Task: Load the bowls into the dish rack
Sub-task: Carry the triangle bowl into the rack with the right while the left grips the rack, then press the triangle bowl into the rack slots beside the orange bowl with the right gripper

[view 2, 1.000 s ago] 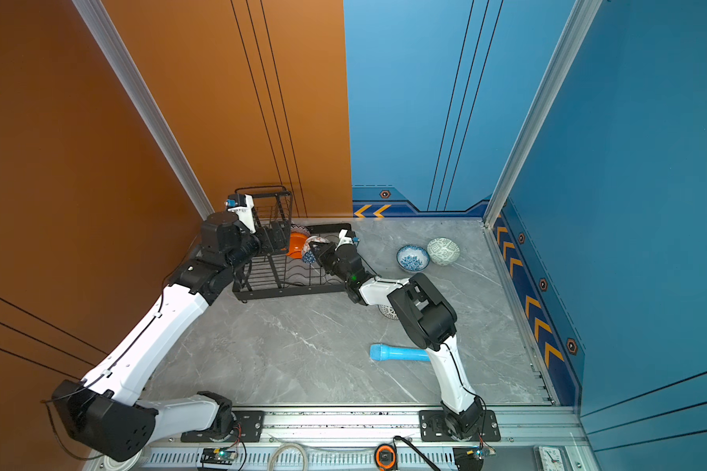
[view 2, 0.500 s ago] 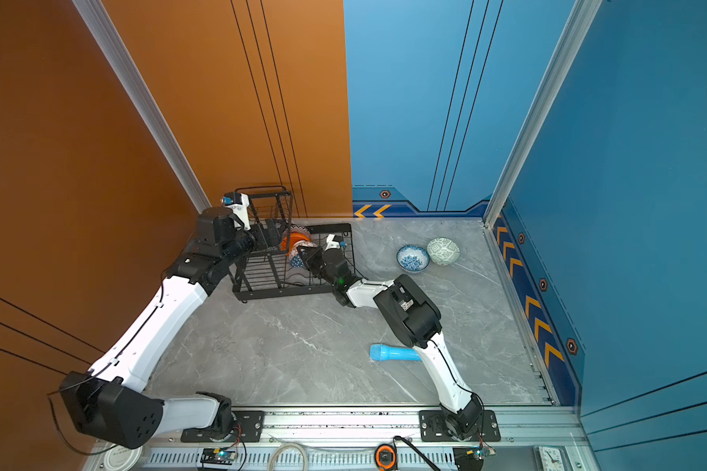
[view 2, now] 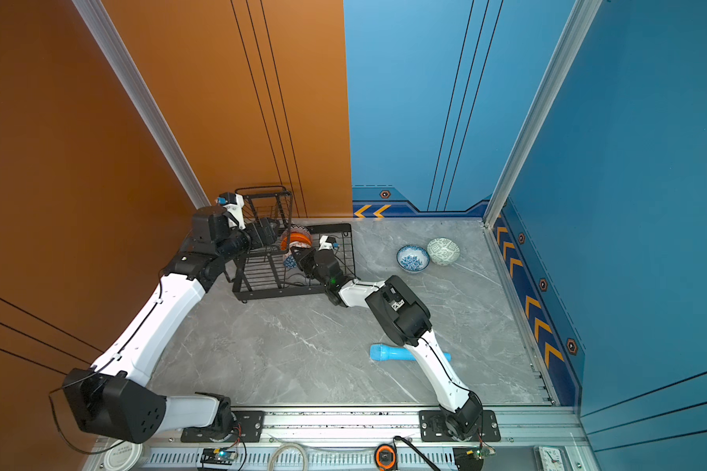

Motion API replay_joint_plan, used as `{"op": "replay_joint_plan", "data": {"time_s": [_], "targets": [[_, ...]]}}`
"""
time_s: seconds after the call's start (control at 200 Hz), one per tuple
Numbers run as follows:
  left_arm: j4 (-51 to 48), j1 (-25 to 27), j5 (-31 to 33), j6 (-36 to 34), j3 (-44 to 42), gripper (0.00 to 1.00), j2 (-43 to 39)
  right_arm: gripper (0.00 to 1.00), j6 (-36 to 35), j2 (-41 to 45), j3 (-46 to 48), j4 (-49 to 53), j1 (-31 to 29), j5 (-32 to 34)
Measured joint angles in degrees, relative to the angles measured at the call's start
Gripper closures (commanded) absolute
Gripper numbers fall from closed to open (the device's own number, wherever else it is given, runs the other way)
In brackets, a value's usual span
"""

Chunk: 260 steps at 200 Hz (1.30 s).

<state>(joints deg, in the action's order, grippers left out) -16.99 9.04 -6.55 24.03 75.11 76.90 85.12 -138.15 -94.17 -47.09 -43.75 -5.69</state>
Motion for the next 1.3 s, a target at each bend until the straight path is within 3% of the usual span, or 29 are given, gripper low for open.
{"op": "replay_joint_plan", "data": {"time_s": [0.505,1.301], "targets": [[0.61,-1.25,-1.55,1.09,0.00,0.02,0.50,1.00,3.69,-3.76,-3.74,0.46,-1.11,1.70],[1.29,-1.55,-1.92,1.33,-0.11,0.02,0.70,0.96,6.84,-3.52,-1.33,-2.29,-2.51,7.28]]}}
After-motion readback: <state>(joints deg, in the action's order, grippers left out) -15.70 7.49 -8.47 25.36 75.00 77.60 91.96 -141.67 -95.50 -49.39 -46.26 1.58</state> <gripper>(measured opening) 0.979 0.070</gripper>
